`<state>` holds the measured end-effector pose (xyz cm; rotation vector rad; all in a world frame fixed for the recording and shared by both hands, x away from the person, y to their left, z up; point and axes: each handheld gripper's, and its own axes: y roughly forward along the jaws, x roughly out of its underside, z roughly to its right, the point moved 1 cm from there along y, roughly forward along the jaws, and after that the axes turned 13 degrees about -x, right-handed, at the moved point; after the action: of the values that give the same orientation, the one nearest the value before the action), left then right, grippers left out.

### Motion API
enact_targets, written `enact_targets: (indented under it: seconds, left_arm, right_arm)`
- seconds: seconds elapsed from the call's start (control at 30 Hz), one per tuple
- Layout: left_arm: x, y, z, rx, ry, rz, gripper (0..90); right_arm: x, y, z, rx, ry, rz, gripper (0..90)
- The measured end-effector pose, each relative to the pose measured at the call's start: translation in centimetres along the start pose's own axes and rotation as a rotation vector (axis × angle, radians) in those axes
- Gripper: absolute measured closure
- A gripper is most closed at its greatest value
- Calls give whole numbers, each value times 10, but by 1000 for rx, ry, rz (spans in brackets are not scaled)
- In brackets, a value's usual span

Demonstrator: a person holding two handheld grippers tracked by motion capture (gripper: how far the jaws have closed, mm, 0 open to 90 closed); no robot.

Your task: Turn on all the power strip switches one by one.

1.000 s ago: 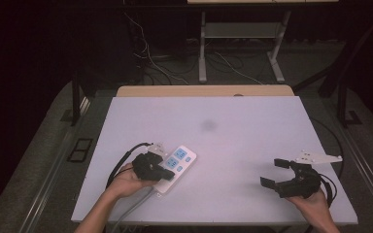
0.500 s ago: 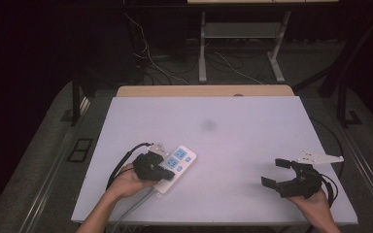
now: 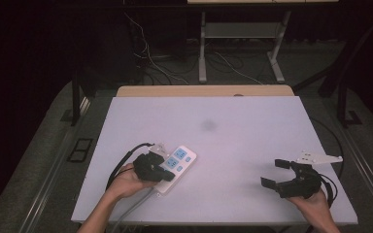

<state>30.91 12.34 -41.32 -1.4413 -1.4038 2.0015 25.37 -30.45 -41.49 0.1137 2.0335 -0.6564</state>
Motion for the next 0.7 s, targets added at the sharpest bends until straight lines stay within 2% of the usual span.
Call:
enact_targets:
  seconds: [0.33, 0.7]
  left_arm:
    - [-10, -12, 0, -17, 36, 11, 896]
    - [-20, -21, -6, -40, 38, 37, 896]
  right_arm:
    - [0, 0, 0, -2, 1, -4, 7]
    - [0, 0, 0, -1, 3, -2, 7]
